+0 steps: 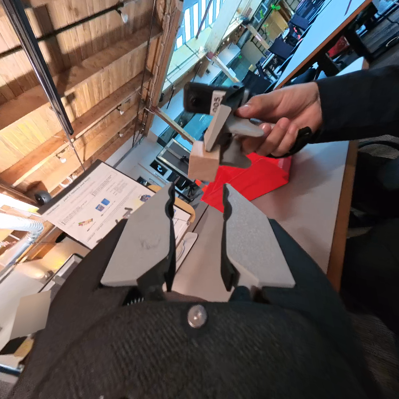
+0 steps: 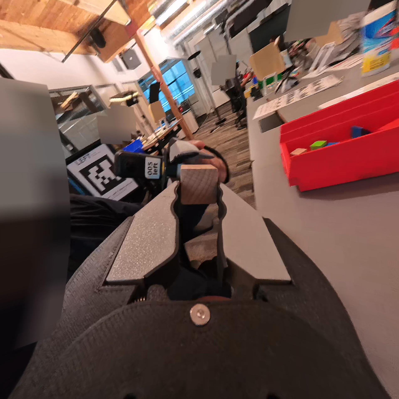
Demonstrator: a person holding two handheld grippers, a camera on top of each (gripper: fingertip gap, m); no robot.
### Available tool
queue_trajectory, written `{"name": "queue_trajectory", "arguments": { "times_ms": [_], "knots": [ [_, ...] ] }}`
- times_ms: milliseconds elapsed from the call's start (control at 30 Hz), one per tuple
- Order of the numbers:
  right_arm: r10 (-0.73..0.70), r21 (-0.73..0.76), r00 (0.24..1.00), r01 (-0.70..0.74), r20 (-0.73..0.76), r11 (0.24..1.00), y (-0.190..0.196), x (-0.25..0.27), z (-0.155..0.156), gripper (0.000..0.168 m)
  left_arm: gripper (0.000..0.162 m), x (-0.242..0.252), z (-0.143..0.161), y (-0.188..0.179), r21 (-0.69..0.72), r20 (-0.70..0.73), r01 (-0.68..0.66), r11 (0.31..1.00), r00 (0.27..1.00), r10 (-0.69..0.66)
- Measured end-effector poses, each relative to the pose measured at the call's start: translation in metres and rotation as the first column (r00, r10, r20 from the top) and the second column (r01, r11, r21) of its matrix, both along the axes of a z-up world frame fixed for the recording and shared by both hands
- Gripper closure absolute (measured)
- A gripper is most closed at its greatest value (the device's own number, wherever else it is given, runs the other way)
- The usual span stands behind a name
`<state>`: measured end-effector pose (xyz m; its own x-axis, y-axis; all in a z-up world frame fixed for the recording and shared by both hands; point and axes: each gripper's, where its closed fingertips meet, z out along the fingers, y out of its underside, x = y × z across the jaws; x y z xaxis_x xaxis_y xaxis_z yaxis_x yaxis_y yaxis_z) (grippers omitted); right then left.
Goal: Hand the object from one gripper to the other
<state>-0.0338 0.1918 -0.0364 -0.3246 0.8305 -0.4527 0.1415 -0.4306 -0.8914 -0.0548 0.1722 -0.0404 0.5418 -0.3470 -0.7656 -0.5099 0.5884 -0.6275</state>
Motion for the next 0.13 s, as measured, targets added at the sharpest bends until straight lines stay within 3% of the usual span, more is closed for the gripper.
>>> {"name": "queue_trajectory", "arguments": {
  "times_ms": [67,133],
  "knots": [
    [-0.154,0.029,0.988,0.155,-0.028,0.987,0.036,0.022,0.01,0.138,0.121,-0.009,0.003,0.005,-0.029,0.018,-0.038,0.999,0.999,0.039],
    [-0.406,0.107,0.913,0.407,-0.037,0.907,0.092,0.059,0.013,0.138,0.121,-0.023,0.003,0.017,-0.084,0.037,-0.116,0.99,0.992,0.119]
  ]
}}
